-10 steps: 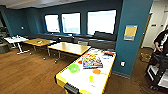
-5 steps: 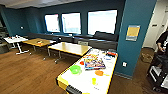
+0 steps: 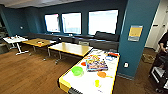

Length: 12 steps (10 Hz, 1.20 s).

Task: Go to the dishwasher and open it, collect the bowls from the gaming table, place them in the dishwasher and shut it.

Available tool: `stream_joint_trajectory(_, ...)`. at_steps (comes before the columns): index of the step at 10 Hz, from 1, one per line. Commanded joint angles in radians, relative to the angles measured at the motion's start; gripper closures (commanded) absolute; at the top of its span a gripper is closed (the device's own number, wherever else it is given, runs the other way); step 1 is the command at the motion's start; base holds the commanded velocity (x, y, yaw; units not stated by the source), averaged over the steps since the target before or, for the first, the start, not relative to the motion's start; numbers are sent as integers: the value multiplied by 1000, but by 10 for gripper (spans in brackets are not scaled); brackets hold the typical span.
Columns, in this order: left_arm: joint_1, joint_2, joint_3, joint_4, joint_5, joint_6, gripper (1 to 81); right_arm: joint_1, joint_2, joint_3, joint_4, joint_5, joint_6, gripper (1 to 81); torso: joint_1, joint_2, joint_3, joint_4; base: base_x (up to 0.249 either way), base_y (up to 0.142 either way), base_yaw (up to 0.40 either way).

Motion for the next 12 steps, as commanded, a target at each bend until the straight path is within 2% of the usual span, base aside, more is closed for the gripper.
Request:
stream_joint_trajectory(1, -47, 0, 0, -3, 47, 4, 10, 43, 1, 4, -4, -46, -4, 10, 0, 0, 0, 0, 69, 82, 0)
stream_joint_trajectory(12, -47, 1, 0, -3, 47, 4, 10, 43, 2, 4, -4, -46, -4, 10, 0, 0, 0, 0, 12, 86, 0)
